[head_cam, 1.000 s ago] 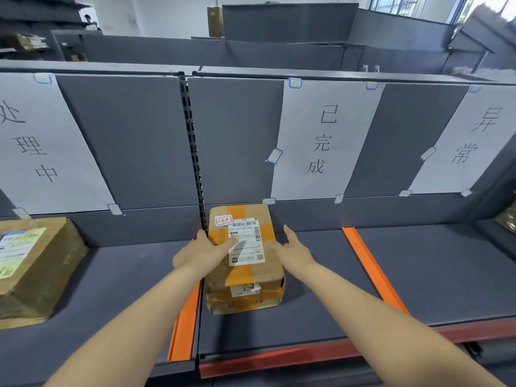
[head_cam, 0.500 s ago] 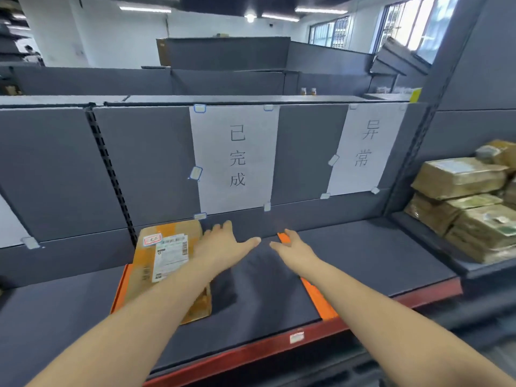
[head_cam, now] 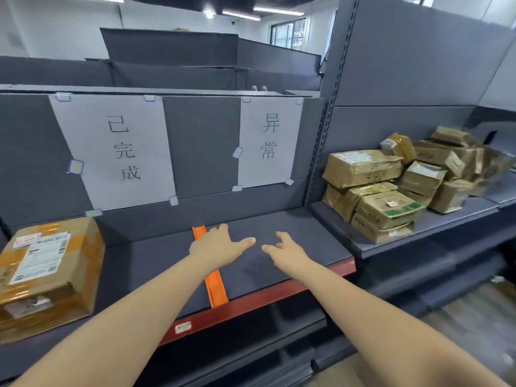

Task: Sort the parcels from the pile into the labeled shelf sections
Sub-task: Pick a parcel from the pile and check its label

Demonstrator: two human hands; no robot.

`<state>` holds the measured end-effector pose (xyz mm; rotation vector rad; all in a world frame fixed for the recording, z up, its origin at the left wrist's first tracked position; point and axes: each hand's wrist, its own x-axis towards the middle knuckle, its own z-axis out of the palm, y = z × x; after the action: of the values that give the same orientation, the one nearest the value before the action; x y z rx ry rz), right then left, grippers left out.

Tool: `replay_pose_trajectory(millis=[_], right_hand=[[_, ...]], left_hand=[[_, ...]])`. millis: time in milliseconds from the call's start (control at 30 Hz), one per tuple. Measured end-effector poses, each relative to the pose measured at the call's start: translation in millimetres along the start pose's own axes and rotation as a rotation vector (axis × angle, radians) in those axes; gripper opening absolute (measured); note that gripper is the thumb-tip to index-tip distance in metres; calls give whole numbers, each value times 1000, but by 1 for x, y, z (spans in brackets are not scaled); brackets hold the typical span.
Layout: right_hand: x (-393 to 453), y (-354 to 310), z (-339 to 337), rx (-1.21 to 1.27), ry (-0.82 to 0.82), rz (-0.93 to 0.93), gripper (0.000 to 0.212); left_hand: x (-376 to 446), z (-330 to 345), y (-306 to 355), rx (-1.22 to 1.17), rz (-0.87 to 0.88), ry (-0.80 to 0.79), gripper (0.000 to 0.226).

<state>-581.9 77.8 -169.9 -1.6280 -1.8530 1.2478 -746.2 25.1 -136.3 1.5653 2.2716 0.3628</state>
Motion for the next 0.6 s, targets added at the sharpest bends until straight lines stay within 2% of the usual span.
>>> replay_pose_trajectory(millis=[300,600], right_hand=[[-16,56,-93,45,112,45,64],[0,92,-161,44,270,65,49]], left_hand=[[2,46,111,-34,151,-101,90],[39,81,195,-81,330,-169,84]])
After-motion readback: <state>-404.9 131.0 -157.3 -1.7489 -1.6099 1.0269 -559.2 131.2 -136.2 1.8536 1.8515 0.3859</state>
